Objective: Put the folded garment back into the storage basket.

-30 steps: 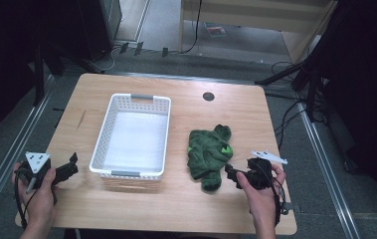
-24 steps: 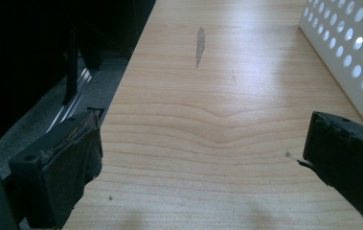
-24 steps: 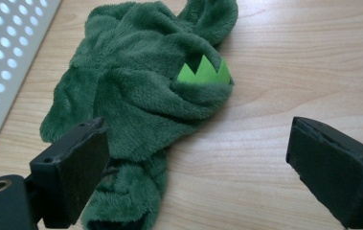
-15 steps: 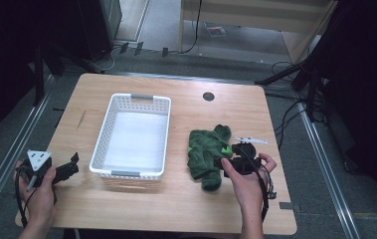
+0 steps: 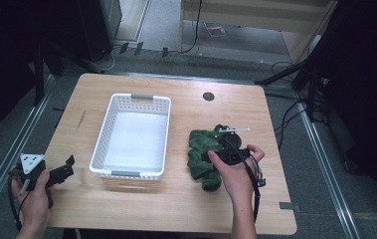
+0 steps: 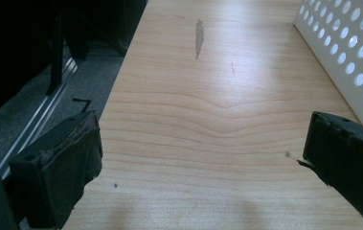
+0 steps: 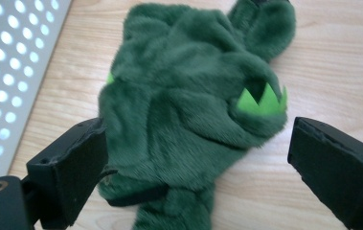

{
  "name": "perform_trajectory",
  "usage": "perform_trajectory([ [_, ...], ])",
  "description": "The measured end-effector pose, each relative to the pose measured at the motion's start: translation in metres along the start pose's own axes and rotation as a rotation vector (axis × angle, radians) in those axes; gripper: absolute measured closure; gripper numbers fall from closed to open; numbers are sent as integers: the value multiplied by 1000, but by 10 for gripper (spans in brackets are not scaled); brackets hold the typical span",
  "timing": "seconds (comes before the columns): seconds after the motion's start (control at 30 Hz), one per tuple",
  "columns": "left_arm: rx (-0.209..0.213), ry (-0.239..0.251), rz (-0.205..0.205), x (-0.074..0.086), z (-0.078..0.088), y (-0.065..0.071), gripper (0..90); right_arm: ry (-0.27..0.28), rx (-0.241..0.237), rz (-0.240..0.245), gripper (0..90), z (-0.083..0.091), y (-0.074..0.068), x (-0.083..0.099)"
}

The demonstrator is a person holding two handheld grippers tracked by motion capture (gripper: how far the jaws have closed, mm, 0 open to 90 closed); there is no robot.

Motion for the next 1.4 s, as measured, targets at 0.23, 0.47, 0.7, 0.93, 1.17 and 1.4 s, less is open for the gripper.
perform_trajectory([
  [0.23, 0, 4, -28, 0, 1, 3, 7, -34, 28, 18, 70, -14, -12, -5],
  [0.47, 10, -8, -44, 0, 0, 6, 8, -91, 87, -28, 71, -35, -16, -4],
  [0.7, 20, -12, -37, 0, 0, 5, 7, -136, 144, -93, 67, -50, -13, -6],
  [0.93, 23, -20, -43, 0, -1, 6, 8, -173, 174, -122, 52, -61, -10, -5],
  [1.17, 30, -28, -53, -1, -2, 8, 8, -202, 163, -152, 49, -74, -8, 3],
  [1.4, 33, -30, -45, 0, -3, 7, 8, -277, 170, -141, 0, -89, -6, 10],
])
Point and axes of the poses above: each handheld gripper's, and its own axes: z roughly backward along the jaws, x roughly out of its underside, y roughly to its right, the point moved 6 cm from there along -z, roughly forward along the jaws, and after that the axes turned 14 degrees about -z, right-handed, at the moved point
